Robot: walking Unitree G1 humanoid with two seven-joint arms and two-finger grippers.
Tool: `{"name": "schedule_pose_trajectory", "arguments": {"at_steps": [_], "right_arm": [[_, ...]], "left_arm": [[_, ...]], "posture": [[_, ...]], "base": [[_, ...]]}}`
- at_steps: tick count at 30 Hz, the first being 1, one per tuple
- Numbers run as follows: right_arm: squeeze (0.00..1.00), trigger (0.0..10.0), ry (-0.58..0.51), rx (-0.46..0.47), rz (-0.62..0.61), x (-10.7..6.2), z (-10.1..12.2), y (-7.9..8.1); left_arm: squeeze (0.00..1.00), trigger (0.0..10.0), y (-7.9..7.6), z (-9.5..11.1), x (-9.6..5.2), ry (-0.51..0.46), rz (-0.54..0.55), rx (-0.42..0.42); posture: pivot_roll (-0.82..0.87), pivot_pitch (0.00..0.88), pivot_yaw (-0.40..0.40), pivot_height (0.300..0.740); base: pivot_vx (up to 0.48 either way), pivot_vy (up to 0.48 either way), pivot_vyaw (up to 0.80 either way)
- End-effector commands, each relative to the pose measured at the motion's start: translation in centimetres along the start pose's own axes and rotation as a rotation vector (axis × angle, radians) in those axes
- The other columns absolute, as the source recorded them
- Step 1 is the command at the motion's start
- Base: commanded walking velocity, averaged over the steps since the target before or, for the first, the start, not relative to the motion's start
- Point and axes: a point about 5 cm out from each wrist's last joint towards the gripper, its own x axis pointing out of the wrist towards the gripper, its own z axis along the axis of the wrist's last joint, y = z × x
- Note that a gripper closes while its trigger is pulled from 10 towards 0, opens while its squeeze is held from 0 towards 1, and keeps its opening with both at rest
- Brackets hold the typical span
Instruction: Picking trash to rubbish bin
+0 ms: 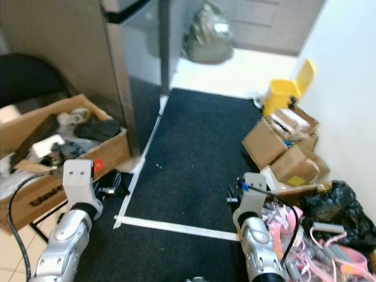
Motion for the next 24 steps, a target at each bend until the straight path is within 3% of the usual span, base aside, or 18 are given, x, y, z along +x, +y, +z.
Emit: {"name": "schedule_pose_trajectory", "arguments": {"at_steps": [1, 24], "right_arm": [[0.0, 10.0, 0.008, -0.008, -0.031, -0.29, -0.37, -0.78], [0.0, 10.0, 0.009, 0.007, -0.014, -0.22, -0.54, -0.16]], "left_arm": [[0.0, 10.0, -0.31, -0.28, -0.16, 0.013, -0.021, 0.003], [0.0, 10.0, -0.39, -0.19, -0.07, 0.011, -0.028, 0.003]], "posture": [[0.07, 0.095, -0.03, 0.74], [0.08, 0.09, -0.027, 0.74]], "base": [[0.0, 0.0, -0.8], [0.0, 0.0, -0.8]]}}
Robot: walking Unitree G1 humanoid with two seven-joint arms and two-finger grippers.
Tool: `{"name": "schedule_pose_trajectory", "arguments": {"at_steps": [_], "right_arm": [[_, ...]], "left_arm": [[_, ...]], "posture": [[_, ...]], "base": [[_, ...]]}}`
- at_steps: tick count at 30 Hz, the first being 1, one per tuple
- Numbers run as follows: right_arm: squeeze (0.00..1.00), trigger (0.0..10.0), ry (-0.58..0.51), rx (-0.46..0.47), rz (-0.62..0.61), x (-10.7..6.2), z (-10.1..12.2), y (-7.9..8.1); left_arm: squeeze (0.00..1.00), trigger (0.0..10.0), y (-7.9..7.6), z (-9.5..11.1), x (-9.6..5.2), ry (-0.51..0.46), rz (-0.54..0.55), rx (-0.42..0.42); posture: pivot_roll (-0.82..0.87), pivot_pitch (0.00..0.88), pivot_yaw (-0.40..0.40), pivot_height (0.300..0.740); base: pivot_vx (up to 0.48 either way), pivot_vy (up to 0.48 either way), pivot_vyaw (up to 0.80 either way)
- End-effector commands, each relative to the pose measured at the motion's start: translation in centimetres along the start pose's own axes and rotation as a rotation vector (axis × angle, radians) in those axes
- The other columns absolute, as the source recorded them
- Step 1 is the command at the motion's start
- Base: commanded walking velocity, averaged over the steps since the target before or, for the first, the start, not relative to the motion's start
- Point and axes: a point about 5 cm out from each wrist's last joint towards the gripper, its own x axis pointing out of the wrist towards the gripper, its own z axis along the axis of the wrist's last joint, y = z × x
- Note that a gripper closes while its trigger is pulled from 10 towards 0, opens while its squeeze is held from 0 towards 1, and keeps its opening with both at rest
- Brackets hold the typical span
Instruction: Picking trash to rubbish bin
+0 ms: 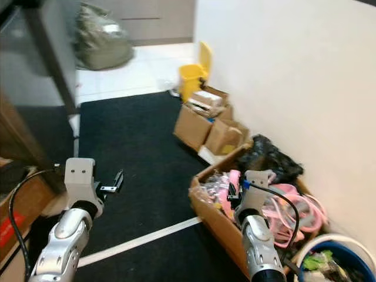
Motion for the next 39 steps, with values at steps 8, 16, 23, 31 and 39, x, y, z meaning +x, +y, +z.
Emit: {"name": "schedule_pose_trajectory", "arguments": {"at_steps": [8, 16, 23, 31, 39], "right_arm": [[0.0, 10.0, 0.02, -0.008, 0.001, -0.32, -0.69, -0.03], [0.0, 10.0, 0.023, -0.003, 0.004, -0.31, -0.73, 0.01], [0.0, 10.0, 0.02, -0.005, 0.001, -0.27, -0.7, 0.02], [0.0, 10.0, 0.018, -0.005, -0.003, -0.41, -0.73, -0.22], [0.0, 10.0, 0.005, 0.0, -0.03, -0.49, -0.76, -0.26]], "left_arm": [[0.0, 10.0, -0.33, -0.57, -0.14, 0.026, -0.004, -0.007], [0.0, 10.0, -0.24, -0.75, -0.29, 0.03, 0.006, -0.008], [0.0, 10.0, -0.06, -0.73, -0.07, 0.032, 0.013, -0.004], [0.0, 10.0, -0.08, -0.67, 0.01, 0.033, 0.007, 0.0], [0.0, 10.0, -0.11, -0.37, 0.44, 0.03, -0.023, 0.019]], "posture": [[0.08, 0.094, -0.03, 0.74], [0.08, 0.093, -0.032, 0.74], [0.08, 0.092, -0.029, 0.74], [0.08, 0.098, -0.028, 0.74], [0.08, 0.095, 0.005, 0.74]], "base": [[0.0, 0.0, -0.8], [0.0, 0.0, -0.8], [0.0, 0.0, -0.8], [0.0, 0.0, -0.8], [0.0, 0.0, -0.8]]}}
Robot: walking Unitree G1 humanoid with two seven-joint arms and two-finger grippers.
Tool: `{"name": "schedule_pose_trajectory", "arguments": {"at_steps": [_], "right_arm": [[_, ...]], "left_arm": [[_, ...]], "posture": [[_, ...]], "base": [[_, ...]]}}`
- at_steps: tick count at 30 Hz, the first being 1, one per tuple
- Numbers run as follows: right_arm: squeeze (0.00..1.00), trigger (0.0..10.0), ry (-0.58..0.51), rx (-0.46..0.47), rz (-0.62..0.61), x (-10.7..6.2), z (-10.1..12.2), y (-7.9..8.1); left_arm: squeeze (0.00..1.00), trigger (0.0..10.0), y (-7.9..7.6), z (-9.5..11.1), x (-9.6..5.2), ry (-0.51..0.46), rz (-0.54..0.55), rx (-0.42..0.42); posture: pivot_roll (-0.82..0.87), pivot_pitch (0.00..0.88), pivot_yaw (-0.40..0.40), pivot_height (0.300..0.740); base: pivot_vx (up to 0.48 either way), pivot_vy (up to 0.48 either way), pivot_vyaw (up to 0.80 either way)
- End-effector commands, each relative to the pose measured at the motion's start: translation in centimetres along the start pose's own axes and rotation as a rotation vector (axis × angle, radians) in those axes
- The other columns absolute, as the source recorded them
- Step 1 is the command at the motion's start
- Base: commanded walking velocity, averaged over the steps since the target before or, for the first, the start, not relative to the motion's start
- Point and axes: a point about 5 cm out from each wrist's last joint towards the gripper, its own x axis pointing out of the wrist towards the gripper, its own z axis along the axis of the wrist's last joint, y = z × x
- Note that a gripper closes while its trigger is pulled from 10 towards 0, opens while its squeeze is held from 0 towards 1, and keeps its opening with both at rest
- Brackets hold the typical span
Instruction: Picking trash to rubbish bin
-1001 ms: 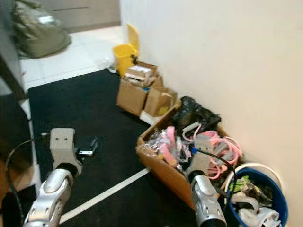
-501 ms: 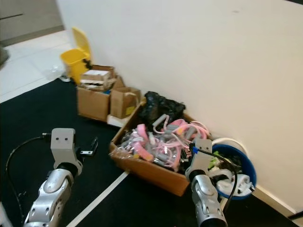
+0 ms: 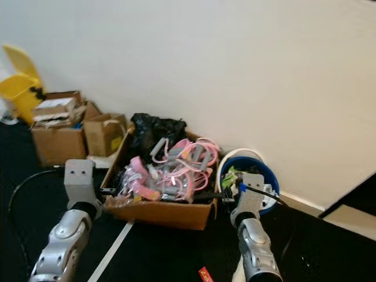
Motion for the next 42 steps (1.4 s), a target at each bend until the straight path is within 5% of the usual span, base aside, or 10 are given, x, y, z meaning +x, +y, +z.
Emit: {"name": "schedule_pose_trajectory", "arguments": {"at_steps": [1, 12, 42], "right_arm": [[0.0, 10.0, 0.011, 0.01, -0.032, -0.5, -0.6, -0.4], [0.0, 10.0, 0.01, 0.031, -0.07, -1.5, -1.3, -0.6], [0.0, 10.0, 0.015, -0.014, -0.047, -1.2, -0.6, -1.6]], "left_arm": [[0.0, 10.0, 0.0, -0.3, 0.1, 0.026, -0.022, 0.021], [0.0, 10.0, 0.0, 0.0, 0.7, 0.025, -0.05, 0.028], [0.0, 10.0, 0.1, -1.1, 0.1, 0.057, 0.015, -0.038]], "posture": [[0.08, 0.095, 0.005, 0.74], [0.06, 0.104, 0.051, 0.74], [0.05, 0.081, -0.003, 0.74]], "base": [[0.0, 0.0, -0.8], [0.0, 0.0, -0.8], [0.0, 0.0, -0.8]]}}
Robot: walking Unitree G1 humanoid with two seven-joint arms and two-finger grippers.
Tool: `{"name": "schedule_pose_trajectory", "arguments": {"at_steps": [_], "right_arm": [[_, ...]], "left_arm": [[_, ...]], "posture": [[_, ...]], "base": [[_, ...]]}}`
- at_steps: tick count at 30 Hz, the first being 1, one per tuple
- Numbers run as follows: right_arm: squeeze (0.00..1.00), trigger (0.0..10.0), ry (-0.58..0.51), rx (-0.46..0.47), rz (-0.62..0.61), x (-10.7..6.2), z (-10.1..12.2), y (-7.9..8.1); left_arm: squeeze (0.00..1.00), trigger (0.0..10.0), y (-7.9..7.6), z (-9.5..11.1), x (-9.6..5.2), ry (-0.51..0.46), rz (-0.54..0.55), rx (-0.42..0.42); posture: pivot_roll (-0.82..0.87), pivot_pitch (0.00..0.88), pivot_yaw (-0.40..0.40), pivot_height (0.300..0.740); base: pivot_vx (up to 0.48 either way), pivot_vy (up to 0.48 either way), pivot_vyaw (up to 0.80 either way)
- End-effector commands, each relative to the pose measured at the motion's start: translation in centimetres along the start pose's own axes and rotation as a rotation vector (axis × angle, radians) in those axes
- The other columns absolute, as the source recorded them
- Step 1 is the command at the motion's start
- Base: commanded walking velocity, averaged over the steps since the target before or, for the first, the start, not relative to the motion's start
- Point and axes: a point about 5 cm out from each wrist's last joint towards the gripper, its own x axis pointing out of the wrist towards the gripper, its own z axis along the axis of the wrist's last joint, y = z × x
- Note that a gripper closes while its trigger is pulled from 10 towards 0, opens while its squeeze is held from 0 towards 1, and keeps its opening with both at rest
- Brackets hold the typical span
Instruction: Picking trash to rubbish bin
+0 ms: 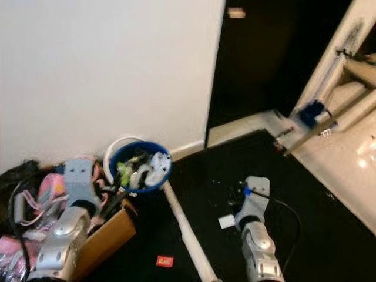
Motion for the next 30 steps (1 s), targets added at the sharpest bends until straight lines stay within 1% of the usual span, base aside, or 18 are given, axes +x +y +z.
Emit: {"name": "schedule_pose_trajectory", "arguments": {"at_steps": [1, 3, 11, 17, 23, 30], "right_arm": [[0.0, 10.0, 0.017, 0.002, -0.011, -0.18, -0.3, -0.47], [0.0, 10.0, 0.017, 0.0, -0.011, -0.2, -0.31, -0.54], [0.0, 10.0, 0.025, -0.004, -0.006, -0.41, -0.56, -0.51], [0.0, 10.0, 0.029, 0.002, -0.012, -0.41, -0.64, -0.54], [0.0, 10.0, 0.028, 0.009, -0.015, -0.35, -0.57, -0.39], [0.0, 10.0, 0.032, 0.012, -0.017, -0.48, -0.67, -0.4]], "left_arm": [[0.0, 10.0, -0.31, -0.53, -0.13, 0.024, -0.001, -0.024], [0.0, 10.0, -0.29, -0.53, -0.12, 0.023, 0.004, -0.033], [0.0, 10.0, -0.34, -0.81, -0.24, 0.029, -0.001, -0.018], [0.0, 10.0, -0.37, -0.73, -0.23, 0.025, 0.004, -0.032], [0.0, 10.0, -0.47, -0.46, -0.06, 0.014, 0.004, -0.021], [0.0, 10.0, -0.58, -0.49, -0.18, 0.011, 0.002, -0.024]], "posture": [[0.05, 0.081, -0.003, 0.74], [0.04, 0.079, -0.004, 0.74], [0.04, 0.071, -0.008, 0.74], [0.04, 0.071, -0.009, 0.74], [0.05, 0.094, -0.008, 0.74], [0.04, 0.099, -0.01, 0.74]], "base": [[0.0, 0.0, -0.8], [0.0, 0.0, -0.8], [0.0, 0.0, -0.8], [0.0, 0.0, -0.8], [0.0, 0.0, -0.8], [0.0, 0.0, -0.8]]}}
